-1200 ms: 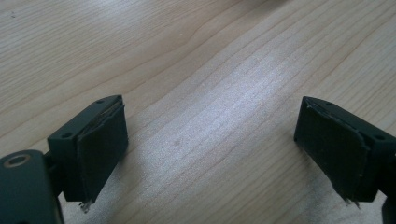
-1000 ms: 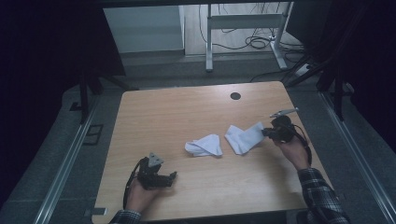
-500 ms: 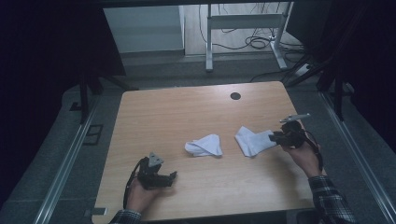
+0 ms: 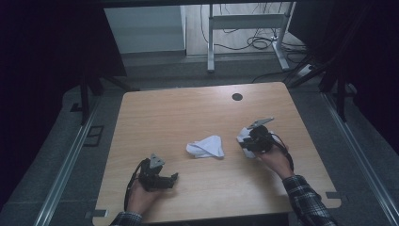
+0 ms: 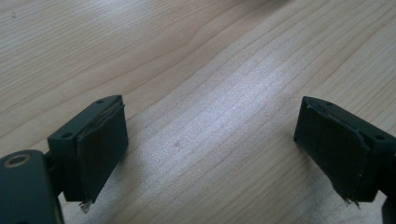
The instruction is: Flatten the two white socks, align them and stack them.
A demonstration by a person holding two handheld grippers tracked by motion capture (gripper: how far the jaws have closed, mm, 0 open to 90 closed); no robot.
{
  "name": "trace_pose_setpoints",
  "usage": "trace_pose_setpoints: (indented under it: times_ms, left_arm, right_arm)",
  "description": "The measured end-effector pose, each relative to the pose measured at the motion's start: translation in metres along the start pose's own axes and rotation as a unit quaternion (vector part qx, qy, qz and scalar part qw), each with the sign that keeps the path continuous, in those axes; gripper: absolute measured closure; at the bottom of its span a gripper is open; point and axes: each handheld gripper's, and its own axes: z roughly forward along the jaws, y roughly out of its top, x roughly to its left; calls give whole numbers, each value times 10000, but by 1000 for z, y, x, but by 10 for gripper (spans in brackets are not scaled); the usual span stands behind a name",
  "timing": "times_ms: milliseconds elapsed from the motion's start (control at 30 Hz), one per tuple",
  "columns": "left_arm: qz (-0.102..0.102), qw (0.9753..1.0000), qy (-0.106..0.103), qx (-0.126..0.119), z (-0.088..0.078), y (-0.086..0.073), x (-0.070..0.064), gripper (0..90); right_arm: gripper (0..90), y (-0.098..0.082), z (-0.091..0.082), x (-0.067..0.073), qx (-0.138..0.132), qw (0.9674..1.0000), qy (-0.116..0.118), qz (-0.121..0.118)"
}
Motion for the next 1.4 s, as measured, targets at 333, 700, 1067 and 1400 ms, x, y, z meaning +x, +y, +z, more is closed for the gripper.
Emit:
trace_pose_setpoints:
  times_ms: [333,700,1067,1400]
  left_arm:
    - [1,10000,0,0,0,0,0,98]
    - [-1,10000,-1,1,0,0,0,98]
    - [-12,10000,9,-5,0,0,0,97]
    - [-7,10000,13,-10,0,0,0,98]
  right_arm:
    - [835,-8,16,-2,184,9991,-353,-160]
    - [848,10,-39,-1,-251,9997,-15,-20]
    - [837,-3,-38,-40,-82,9983,-424,401]
    - [702,-24,-29,-64,16,9951,-849,512]
